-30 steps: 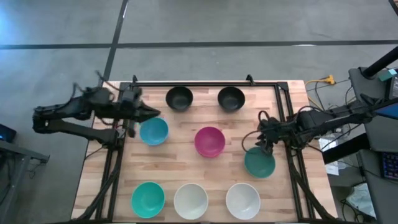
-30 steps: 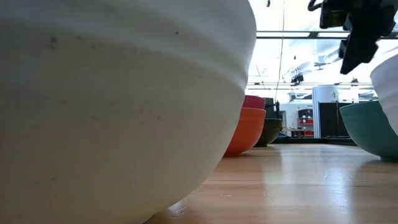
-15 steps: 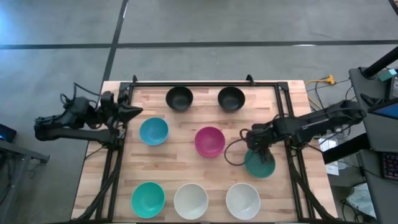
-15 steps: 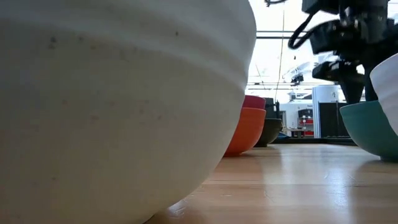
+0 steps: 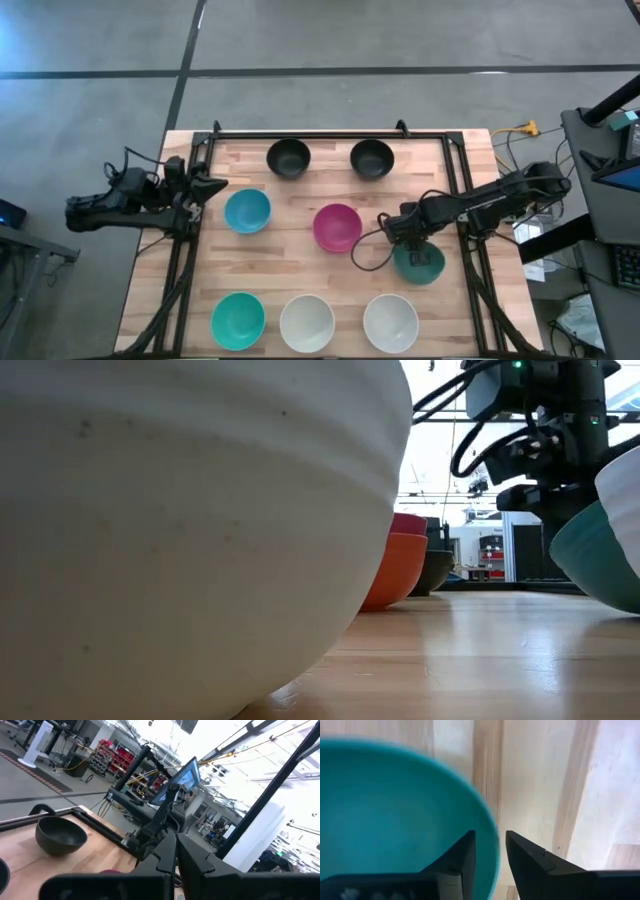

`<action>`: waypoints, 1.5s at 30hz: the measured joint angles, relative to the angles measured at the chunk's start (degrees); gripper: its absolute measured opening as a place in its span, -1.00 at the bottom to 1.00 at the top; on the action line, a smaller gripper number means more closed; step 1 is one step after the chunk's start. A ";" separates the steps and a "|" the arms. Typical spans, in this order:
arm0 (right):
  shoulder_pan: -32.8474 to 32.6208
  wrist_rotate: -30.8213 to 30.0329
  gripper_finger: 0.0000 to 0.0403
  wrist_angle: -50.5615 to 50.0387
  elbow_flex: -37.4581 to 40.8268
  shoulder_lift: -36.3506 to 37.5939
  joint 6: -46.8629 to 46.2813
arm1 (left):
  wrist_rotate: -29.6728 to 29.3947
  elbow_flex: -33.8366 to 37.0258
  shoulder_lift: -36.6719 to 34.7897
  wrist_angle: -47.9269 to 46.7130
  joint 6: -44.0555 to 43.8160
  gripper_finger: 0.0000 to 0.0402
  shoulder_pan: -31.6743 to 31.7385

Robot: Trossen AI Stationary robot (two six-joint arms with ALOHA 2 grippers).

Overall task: Nest bowls inside each other
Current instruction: Stack the green bowl on the pink bowl

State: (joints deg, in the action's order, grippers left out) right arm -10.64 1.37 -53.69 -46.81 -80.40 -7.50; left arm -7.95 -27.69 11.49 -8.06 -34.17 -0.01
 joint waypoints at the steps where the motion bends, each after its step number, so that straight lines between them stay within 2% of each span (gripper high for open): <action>1: 0.00 -0.07 -0.50 0.07 -0.44 -0.01 -0.22 | 0.04 0.01 -0.42 -0.02 -0.02 -1.00 0.00; 10: -0.02 1.38 -0.53 0.38 -3.53 -0.32 -0.88 | 0.11 -0.04 -2.31 0.03 0.40 -1.00 0.00; 16: -0.02 7.78 -0.73 0.14 -3.09 -2.03 1.76 | 0.13 -0.04 -2.56 0.05 0.44 -1.00 0.00; 20: 0.06 8.30 -0.92 -0.31 -3.24 -2.54 0.86 | 0.16 -0.04 -2.56 0.05 0.45 -1.00 0.00; 27: 0.95 8.09 -0.95 -4.40 -7.29 -2.54 1.44 | 0.18 -0.04 -2.56 0.05 0.44 -1.00 -0.01; 32: 3.76 7.64 -0.95 -17.55 -14.84 -2.56 4.64 | 0.18 -0.04 -2.56 0.05 0.44 -1.00 -0.02; 38: 8.61 6.24 -0.95 -34.44 -29.36 -2.56 7.48 | 0.18 -0.04 -2.56 0.07 0.42 -1.00 -0.02; 45: 11.26 0.67 -0.95 -35.68 -47.19 -2.26 5.76 | 0.18 -0.06 -2.56 0.09 0.37 -1.00 -0.02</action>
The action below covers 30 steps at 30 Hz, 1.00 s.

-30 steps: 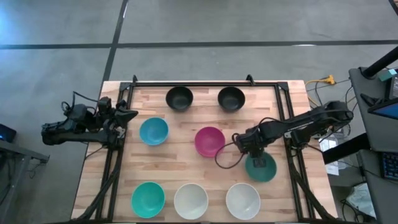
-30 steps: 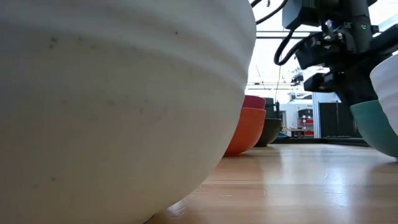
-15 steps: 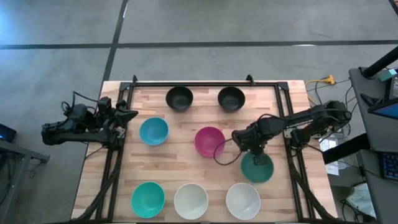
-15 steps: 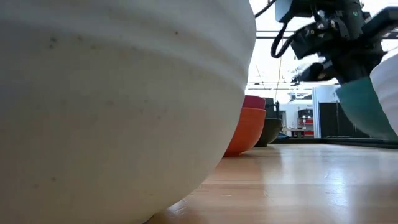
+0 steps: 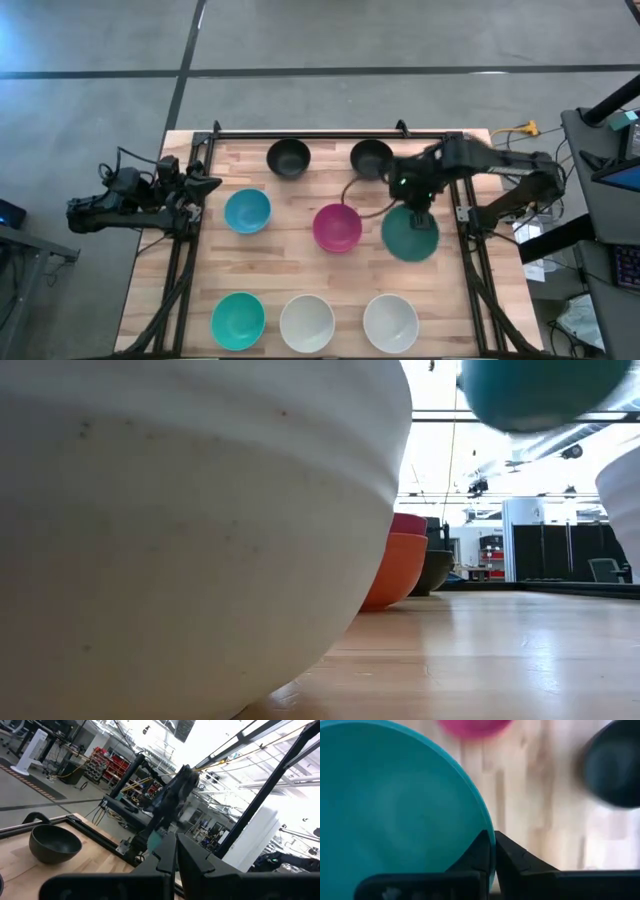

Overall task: Nest bowls inside each other
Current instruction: Stack the green bowl on the pink bowl

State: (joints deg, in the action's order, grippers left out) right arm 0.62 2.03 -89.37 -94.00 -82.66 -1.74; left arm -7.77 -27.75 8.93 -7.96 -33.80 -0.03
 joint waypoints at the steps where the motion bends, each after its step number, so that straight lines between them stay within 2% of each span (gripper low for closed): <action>1: 0.25 -0.74 -0.95 -0.05 -2.08 -0.30 -0.68 | 0.00 0.00 0.00 -0.03 0.00 -1.00 0.00; 6: 1.87 -1.69 -0.96 1.80 -10.82 -4.52 -4.21 | 0.02 0.00 -0.04 -0.02 0.00 -1.00 0.00; 9: 2.92 0.14 -0.96 3.29 -15.91 -8.48 -5.19 | 0.00 -0.02 0.02 -0.03 -0.01 -1.00 0.00; 12: 3.79 3.25 -0.96 3.53 -21.06 -14.33 -4.09 | 0.02 -0.02 0.00 0.02 -0.04 -1.00 0.00; 17: 4.89 4.86 -0.96 2.64 -28.20 -23.93 -0.78 | 0.00 -0.02 0.00 0.01 -0.13 -1.00 0.00; 22: 6.05 11.78 -0.96 2.43 -31.18 -30.64 2.51 | 0.00 -0.02 0.04 -0.01 -0.12 -1.00 0.00; 30: 6.88 11.90 -0.96 3.68 -32.02 -32.54 4.41 | 0.00 -0.02 0.02 -0.02 -0.11 -1.00 0.00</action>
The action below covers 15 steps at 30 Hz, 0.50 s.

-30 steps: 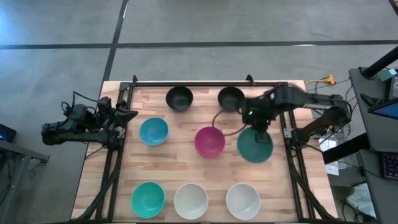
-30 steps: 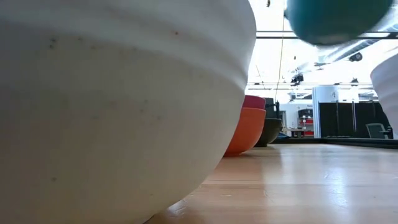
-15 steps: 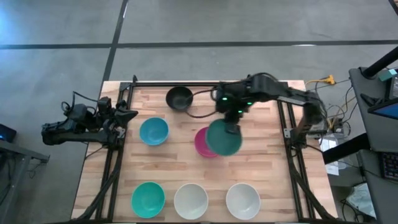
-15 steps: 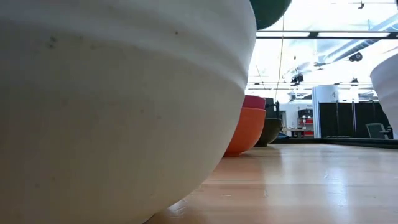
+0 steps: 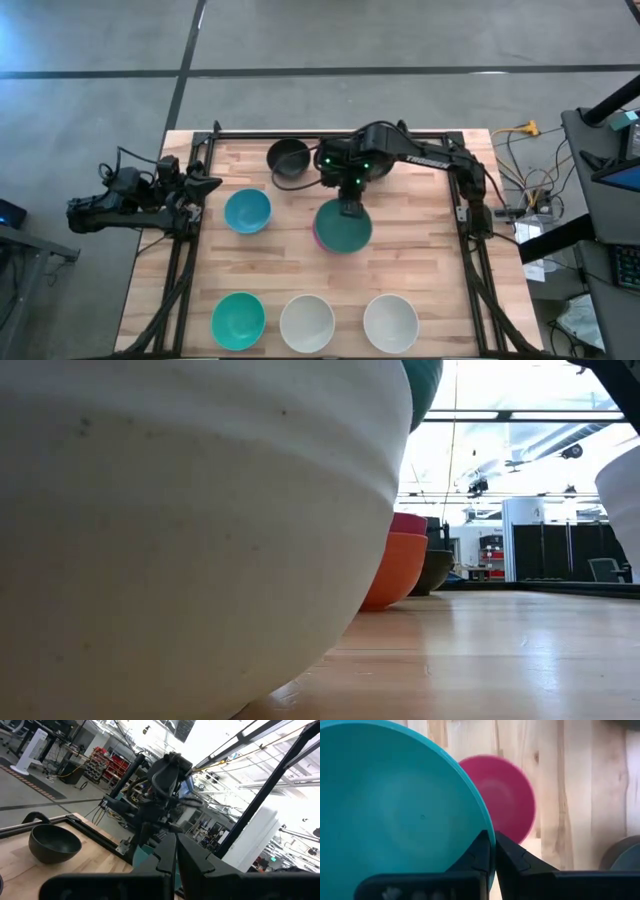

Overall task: Nest bowls inside each other
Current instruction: Stack the green bowl on the pink bowl

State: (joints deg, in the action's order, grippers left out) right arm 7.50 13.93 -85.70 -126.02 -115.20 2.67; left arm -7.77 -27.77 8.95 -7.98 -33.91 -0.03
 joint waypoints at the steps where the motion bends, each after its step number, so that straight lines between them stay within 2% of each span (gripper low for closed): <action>1: 0.13 0.00 -0.96 0.39 0.00 0.21 0.01 | 0.00 0.00 0.00 -0.01 0.01 -1.00 0.00; 7: 1.63 -0.41 -0.96 1.40 -0.24 1.95 -0.18 | 0.00 0.00 0.00 0.01 0.02 -1.00 0.00; 15: 1.98 -1.89 -0.96 1.77 -0.24 4.73 -5.50 | 0.00 0.00 0.00 -0.01 0.04 -1.00 0.00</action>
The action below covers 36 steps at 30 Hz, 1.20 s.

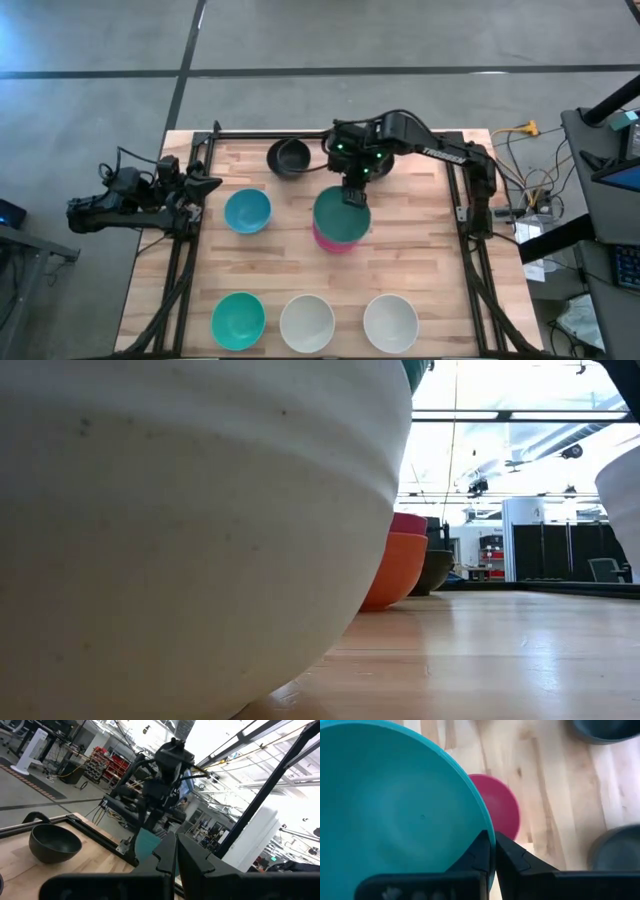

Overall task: Nest bowls inside each other
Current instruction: Stack the green bowl on the pink bowl

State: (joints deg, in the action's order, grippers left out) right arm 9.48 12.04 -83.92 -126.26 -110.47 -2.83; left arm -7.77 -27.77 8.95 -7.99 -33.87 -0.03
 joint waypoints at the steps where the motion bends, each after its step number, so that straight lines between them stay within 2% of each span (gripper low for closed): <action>1: -0.02 -0.82 -0.96 0.10 0.00 0.45 -0.62 | 0.00 0.00 0.00 0.02 0.01 -1.00 0.00; 5: -0.02 -2.26 -0.96 0.43 0.00 1.28 -2.50 | 0.00 0.00 0.00 0.01 0.02 -1.00 0.00; 22: -0.07 -0.63 -0.96 0.12 1.29 0.63 -6.00 | 0.00 0.00 0.00 0.00 0.02 -1.00 0.00; 27: -0.07 3.60 -0.96 0.26 5.36 0.63 -6.44 | 0.00 0.00 0.00 0.02 0.02 -1.00 0.02; 36: 0.99 3.51 -0.96 4.13 16.80 0.52 -7.79 | 0.00 0.00 0.00 0.01 0.02 -1.00 0.01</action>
State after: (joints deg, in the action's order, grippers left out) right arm 10.46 15.55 -79.80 -109.46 -109.95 -10.61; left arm -7.77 -27.77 8.95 -7.98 -33.85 -0.02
